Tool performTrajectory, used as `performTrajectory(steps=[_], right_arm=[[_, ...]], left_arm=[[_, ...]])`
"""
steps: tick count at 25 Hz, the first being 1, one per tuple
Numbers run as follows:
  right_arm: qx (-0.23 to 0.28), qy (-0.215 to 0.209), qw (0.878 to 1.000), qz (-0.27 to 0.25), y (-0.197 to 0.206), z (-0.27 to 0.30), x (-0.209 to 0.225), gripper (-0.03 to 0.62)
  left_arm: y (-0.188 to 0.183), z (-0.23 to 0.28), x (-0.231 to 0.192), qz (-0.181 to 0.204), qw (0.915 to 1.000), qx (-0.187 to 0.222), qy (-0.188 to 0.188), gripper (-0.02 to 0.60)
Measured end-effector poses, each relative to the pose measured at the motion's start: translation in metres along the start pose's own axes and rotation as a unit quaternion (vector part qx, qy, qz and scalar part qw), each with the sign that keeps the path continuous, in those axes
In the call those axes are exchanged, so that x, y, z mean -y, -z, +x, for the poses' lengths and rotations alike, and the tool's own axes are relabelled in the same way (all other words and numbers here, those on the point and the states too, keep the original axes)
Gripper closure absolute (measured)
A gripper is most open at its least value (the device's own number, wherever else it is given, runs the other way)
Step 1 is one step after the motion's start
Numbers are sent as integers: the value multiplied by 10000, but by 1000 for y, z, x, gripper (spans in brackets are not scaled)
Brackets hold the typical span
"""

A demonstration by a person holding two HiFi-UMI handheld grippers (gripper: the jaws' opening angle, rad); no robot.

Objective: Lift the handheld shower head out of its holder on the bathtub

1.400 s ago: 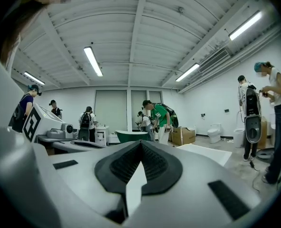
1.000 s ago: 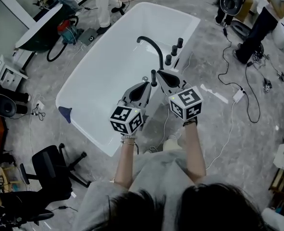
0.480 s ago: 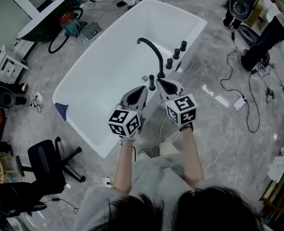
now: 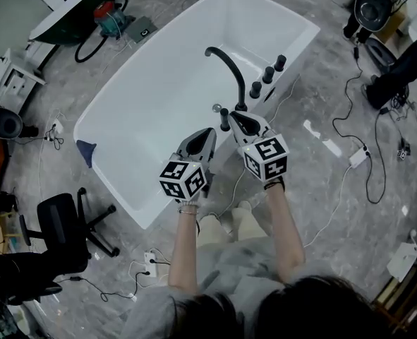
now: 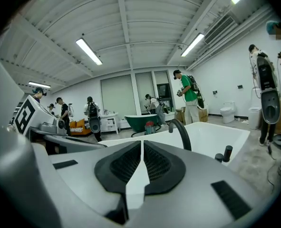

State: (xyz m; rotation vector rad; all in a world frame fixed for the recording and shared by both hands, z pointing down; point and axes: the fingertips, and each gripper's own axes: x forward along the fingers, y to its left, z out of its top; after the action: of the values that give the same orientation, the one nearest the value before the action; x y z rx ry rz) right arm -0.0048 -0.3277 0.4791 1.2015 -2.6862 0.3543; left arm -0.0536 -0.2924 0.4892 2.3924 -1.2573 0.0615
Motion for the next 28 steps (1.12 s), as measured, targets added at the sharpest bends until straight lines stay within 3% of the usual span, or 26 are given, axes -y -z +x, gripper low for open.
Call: performTrajectory(steps=[9, 28], right_arm=[[-415, -161, 9989, -163, 48, 31, 20, 583], [-1011, -551, 9933, 4, 124, 88, 40, 439]], left_arm=[[33, 26, -28, -193, 9995, -183, -174, 577], [74, 60, -64, -211, 9977, -577, -284, 577]])
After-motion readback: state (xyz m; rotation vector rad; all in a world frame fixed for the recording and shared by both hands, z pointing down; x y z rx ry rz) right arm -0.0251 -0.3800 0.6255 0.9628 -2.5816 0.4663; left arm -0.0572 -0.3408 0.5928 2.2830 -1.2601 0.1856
